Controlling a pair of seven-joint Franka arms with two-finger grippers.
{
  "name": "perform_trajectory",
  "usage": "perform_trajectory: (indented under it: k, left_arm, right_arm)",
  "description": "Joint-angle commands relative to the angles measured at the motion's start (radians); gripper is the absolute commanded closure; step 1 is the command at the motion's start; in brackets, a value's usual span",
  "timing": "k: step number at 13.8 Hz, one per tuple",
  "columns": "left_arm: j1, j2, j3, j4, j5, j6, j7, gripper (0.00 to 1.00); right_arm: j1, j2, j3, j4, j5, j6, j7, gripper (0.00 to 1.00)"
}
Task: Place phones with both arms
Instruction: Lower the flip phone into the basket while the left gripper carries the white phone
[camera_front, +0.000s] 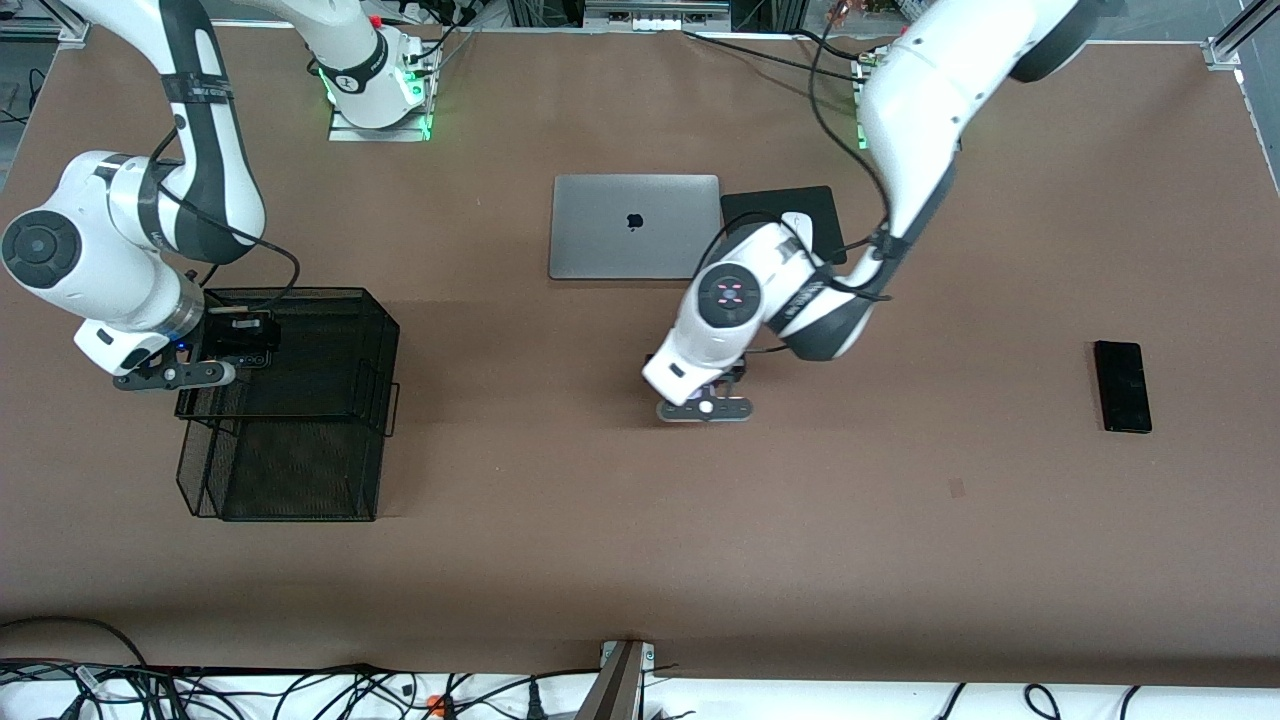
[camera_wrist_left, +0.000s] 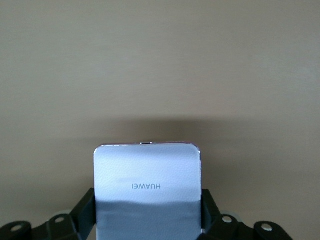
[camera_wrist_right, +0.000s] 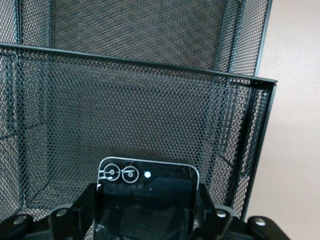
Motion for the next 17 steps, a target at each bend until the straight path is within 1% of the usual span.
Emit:
perform_trajectory:
  k: [1,2,3,5,6,7,8,9,10,11,12,13,14,15,16,17]
  left_arm:
    - [-0.165,0.145,0.121,0.245,-0.013,-0.037,-0.006,1.00]
    - [-0.185,0.180,0.132,0.282,-0.013,-0.036,-0.037,1.00]
    - [-0.201,0.194,0.135,0.291,-0.010,-0.030,-0.058,1.00]
    - [-0.244,0.204,0.166,0.294,-0.010,-0.025,-0.089,1.00]
    - [-0.262,0.211,0.172,0.297,-0.010,-0.024,-0.106,1.00]
    - [-0.279,0.214,0.174,0.304,-0.010,-0.024,-0.120,1.00]
    - [-0.297,0.226,0.177,0.316,-0.009,-0.024,-0.138,1.00]
    - [-0.311,0.233,0.193,0.330,-0.010,-0.024,-0.152,1.00]
    - [-0.331,0.240,0.207,0.336,-0.010,-0.024,-0.163,1.00]
    - [-0.333,0.245,0.209,0.336,-0.010,-0.024,-0.175,1.00]
    - [-0.334,0.245,0.210,0.336,-0.010,-0.024,-0.189,1.00]
    - [-0.336,0.245,0.210,0.336,-0.010,-0.024,-0.198,0.91]
    - [-0.339,0.246,0.212,0.336,-0.009,-0.024,-0.204,0.55]
    - [-0.342,0.247,0.217,0.334,-0.006,-0.024,-0.221,0.24]
    - [-0.350,0.247,0.230,0.334,-0.006,-0.024,-0.232,0.00]
    - [-0.353,0.245,0.235,0.336,-0.007,-0.024,-0.236,0.00]
  right_arm:
    - [-0.025,0.000,0.001,-0.006,0.029,0.037,-0.048,1.00]
    - [-0.033,0.007,0.001,-0.003,0.029,0.051,-0.060,1.00]
    - [-0.037,0.013,0.001,-0.003,0.031,0.063,-0.064,1.00]
    - [-0.036,0.032,0.001,-0.003,0.087,0.072,-0.065,1.00]
    - [-0.036,0.042,0.001,0.000,0.104,0.072,-0.065,0.96]
    - [-0.036,0.043,0.002,0.000,0.109,0.072,-0.065,0.89]
    - [-0.036,0.043,0.002,0.000,0.109,0.072,-0.065,0.53]
    - [-0.037,0.046,0.002,0.001,0.110,0.074,-0.065,0.20]
    - [-0.037,0.046,0.002,0.005,0.110,0.074,-0.064,0.08]
    - [-0.036,0.046,0.002,0.005,0.110,0.077,-0.065,0.03]
    - [-0.036,0.044,0.002,0.006,0.110,0.077,-0.064,0.01]
    - [-0.036,0.044,0.001,0.006,0.110,0.077,-0.064,0.01]
    - [-0.034,0.044,0.002,0.009,0.110,0.077,-0.064,0.01]
    - [-0.033,0.046,0.002,0.023,0.110,0.071,-0.062,0.01]
    - [-0.031,0.046,0.004,0.049,0.109,0.066,-0.059,0.01]
    - [-0.030,0.046,0.007,0.079,0.109,0.052,-0.059,0.01]
